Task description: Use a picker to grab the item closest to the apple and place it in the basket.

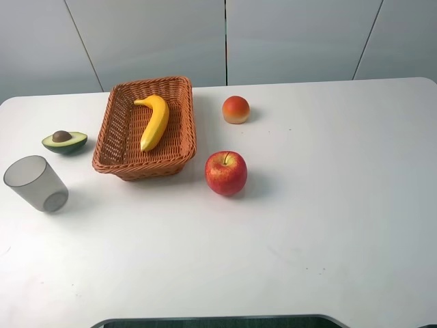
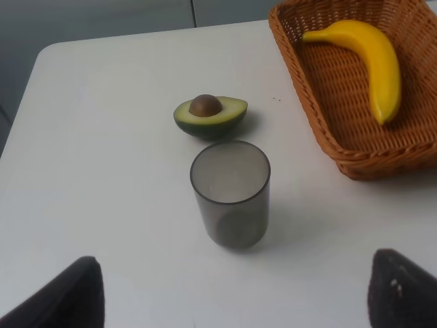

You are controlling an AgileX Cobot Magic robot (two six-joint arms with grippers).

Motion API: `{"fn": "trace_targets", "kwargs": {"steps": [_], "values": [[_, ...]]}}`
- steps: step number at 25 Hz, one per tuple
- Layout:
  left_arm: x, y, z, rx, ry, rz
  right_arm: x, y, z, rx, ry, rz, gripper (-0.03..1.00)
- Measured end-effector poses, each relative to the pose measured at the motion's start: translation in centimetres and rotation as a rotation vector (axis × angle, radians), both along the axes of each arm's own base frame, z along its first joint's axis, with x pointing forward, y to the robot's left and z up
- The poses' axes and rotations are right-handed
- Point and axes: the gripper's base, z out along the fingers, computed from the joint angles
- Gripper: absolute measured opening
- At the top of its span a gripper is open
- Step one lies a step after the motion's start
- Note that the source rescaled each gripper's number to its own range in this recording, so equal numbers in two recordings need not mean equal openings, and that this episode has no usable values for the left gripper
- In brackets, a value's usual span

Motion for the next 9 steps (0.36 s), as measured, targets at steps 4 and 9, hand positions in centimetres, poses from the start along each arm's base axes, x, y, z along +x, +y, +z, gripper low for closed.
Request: {"fn": "trace_targets", "kwargs": {"steps": [4,9], "values": [[0.0,0.0,0.0,-0.002,0.0,0.001,0.0,0.0,0.0,0.0,0.0,0.0,1.0],[0.0,0.0,0.0,-0.002,0.0,0.001,0.0,0.0,0.0,0.0,0.0,0.0,1.0]]}}
